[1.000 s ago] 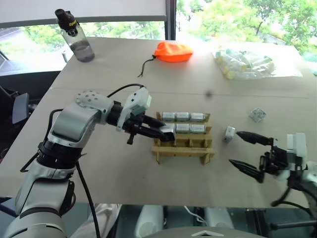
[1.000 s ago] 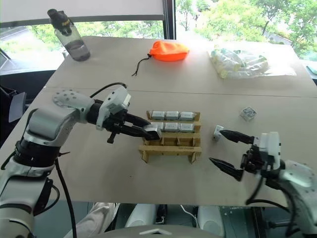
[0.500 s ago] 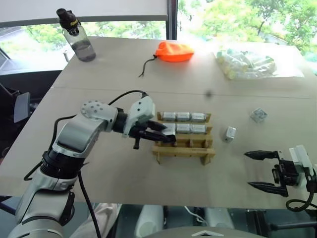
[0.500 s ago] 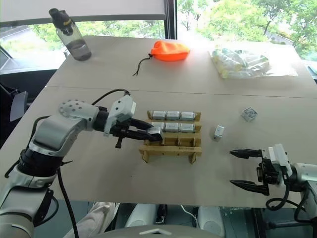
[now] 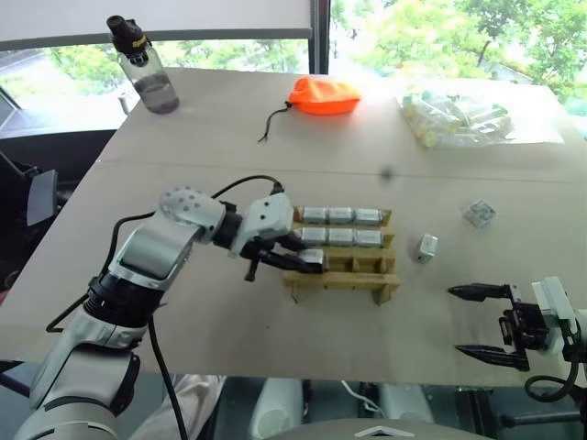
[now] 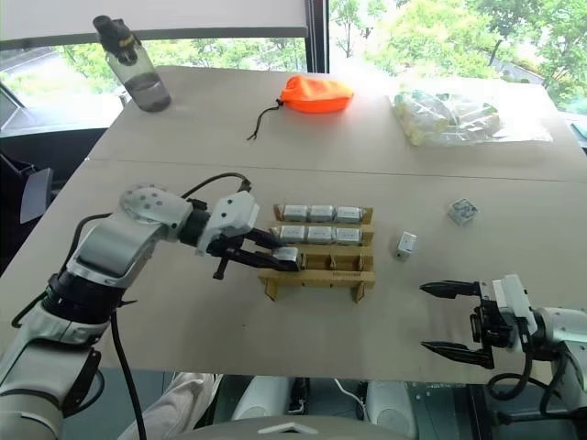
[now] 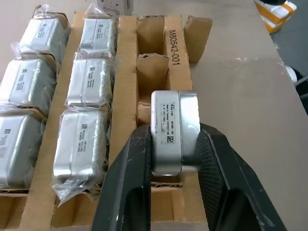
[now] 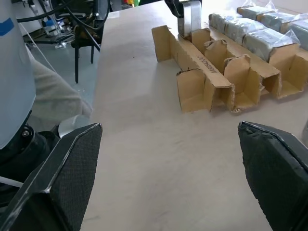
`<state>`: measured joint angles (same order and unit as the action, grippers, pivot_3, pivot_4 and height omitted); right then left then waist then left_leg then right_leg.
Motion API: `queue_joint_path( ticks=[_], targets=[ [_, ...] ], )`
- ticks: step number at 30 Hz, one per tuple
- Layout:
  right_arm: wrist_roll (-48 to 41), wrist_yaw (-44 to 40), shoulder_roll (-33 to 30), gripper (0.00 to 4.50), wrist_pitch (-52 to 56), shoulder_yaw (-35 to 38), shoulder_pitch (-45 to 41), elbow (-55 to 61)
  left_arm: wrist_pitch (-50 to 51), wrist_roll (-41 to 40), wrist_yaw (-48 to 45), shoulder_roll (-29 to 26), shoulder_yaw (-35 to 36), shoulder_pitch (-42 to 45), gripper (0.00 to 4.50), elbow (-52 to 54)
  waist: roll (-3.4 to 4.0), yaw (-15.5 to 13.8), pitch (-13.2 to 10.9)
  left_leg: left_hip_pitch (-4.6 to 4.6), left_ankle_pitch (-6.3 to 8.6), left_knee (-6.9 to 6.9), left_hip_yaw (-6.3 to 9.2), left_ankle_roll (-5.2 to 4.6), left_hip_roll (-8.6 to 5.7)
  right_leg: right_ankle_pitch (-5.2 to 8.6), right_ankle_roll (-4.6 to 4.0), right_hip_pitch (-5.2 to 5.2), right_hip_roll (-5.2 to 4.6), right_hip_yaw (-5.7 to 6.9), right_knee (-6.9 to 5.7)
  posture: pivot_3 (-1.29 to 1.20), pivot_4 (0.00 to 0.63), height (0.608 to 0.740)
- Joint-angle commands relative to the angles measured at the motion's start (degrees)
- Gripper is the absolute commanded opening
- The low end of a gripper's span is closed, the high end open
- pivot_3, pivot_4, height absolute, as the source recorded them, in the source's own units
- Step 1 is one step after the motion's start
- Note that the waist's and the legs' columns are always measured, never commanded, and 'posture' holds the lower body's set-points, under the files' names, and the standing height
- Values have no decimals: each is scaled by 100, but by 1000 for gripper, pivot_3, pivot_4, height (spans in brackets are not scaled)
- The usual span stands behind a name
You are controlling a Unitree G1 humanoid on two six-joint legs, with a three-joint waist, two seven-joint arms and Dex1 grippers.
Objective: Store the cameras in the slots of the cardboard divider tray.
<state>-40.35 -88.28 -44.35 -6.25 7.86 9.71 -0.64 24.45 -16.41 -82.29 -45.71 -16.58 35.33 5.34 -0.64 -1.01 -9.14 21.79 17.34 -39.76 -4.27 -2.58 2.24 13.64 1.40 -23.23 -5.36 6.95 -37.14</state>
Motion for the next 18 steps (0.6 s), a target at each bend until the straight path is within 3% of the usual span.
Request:
queue_joint_path(
  ticks=[1, 14, 18],
  targets=[
    [-27, -191, 75, 4500, -85, 187, 9, 130, -159, 97, -141, -100, 6, 155, 733, -49, 0, 1, 0, 0, 0, 0, 0, 0, 0, 0, 0, 0, 0, 0, 0, 0, 150, 726],
    [47, -92, 213, 4500, -50, 179, -150, 243, -134, 371, 128, 215, -36, 319, 733, -298, 0, 2, 0, -1, 0, -4, 0, 0, 1, 0, 0, 0, 1, -1, -7, 0, 150, 726],
    [57, -94, 224, 4500, -56, 183, -160, 236, -157, 372, 196, 270, -5, 340, 2656, -312, 0, -9, 0, 3, 0, -10, 4, 0, 1, 0, 0, 0, 0, 2, -8, 0, 150, 726]
  ],
)
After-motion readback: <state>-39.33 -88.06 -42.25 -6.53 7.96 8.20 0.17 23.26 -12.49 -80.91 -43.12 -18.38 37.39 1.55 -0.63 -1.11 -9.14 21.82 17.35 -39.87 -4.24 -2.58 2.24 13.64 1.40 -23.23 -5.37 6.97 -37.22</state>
